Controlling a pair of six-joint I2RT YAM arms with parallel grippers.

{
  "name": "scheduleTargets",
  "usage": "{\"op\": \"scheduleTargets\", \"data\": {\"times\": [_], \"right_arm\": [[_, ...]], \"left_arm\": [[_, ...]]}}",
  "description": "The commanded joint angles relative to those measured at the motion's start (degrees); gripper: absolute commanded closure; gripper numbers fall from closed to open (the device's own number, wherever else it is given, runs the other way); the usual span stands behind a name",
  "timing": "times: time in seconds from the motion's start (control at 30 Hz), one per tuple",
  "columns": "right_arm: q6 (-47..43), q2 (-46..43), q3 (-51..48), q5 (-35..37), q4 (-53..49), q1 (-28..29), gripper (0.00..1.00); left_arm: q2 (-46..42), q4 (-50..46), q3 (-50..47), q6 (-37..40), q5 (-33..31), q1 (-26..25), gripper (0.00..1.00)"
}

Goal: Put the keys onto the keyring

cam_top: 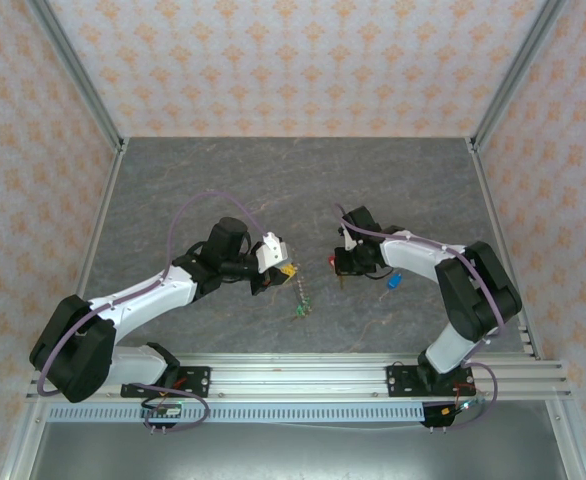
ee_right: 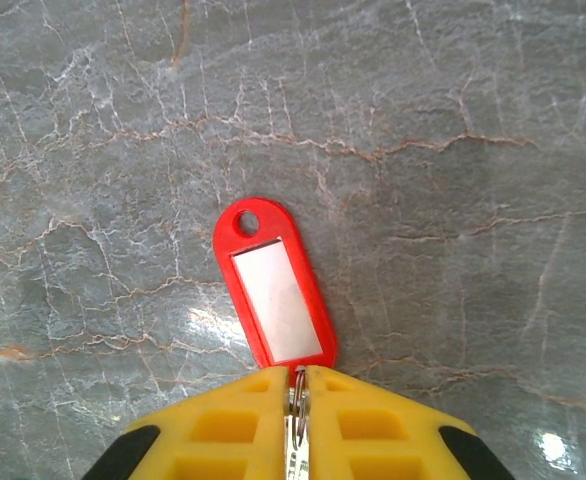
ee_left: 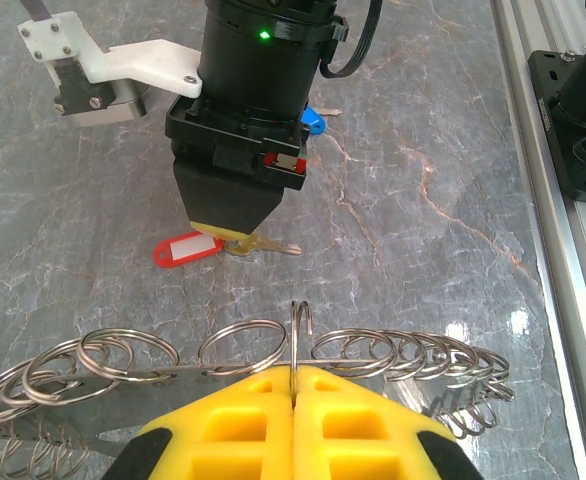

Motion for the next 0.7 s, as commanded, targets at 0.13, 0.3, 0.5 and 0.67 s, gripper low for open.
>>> {"op": "scheduleTargets", "data": {"times": [0.13,0.3,0.5,0.67], "right_arm": [[0.14,-0.62,0.06,2.11,-0.08,-0.26,0.96],[-0.79,-4.85,-0.69,1.35,0.89,-0.32,1.0],[-5.01,-18.93,-7.13,-2.32,8.5,-0.28,1.0],[-9.13,-31.39,-12.74,-9.66,15.85,-0.22,1.0]], "left_arm": [[0.41,-0.05,1.8,1.21,1.47,-0.45,1.0],[0.34,-0.22,1.97,1.26,1.54,-0.51,1.0],[0.53,0.21,1.86,0.96,1.55,-0.49,1.0],[0.77,0.66,2.01,0.79,1.8,-0.46,1.0]]}}
